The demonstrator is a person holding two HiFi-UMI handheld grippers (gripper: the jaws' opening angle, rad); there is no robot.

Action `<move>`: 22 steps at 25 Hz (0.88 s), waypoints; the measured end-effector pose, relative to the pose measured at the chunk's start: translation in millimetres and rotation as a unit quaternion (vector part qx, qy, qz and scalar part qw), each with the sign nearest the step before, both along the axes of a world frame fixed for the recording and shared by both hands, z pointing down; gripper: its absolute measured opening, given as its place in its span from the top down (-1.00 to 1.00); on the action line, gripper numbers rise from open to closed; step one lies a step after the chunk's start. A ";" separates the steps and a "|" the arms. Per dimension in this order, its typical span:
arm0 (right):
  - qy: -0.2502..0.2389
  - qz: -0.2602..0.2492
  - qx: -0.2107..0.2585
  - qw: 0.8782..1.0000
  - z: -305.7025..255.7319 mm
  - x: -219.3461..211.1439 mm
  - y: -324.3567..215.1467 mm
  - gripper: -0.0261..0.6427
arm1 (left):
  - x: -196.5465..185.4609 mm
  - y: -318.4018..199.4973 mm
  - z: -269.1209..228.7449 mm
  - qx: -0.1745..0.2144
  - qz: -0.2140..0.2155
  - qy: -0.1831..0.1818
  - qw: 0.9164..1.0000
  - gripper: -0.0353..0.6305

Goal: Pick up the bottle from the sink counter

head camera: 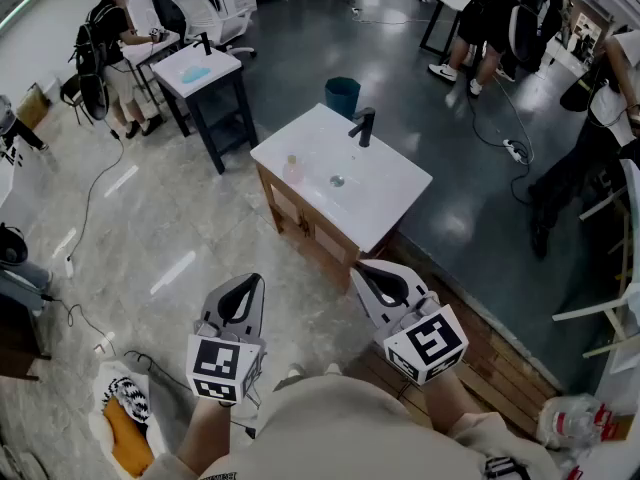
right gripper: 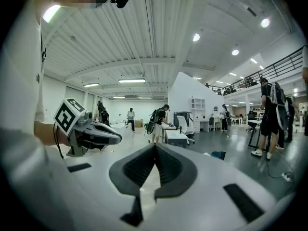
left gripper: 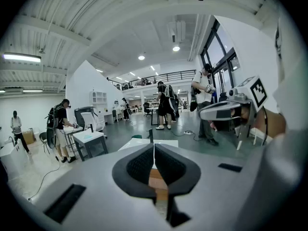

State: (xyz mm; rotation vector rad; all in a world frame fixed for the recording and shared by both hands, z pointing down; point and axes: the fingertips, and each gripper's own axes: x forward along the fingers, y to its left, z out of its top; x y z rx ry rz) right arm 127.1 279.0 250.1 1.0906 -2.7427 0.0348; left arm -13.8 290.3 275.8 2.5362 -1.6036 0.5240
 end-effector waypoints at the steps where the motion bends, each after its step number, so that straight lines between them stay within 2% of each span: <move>1: -0.001 -0.001 0.001 1.000 -0.1 1.1 -1.0 0.93 | 0.6 -0.5 -0.7 0.001 -0.001 -0.002 1.000 0.87; 8: -0.033 -0.001 -0.008 0.999 -3.0 9.3 -7.7 0.93 | 3.7 -4.6 -3.1 0.001 -0.008 -0.009 1.000 0.87; 22: -0.031 -0.014 -0.017 0.999 21.6 30.5 -25.5 0.93 | 18.4 -11.4 17.5 -0.008 -0.030 -0.018 0.999 0.87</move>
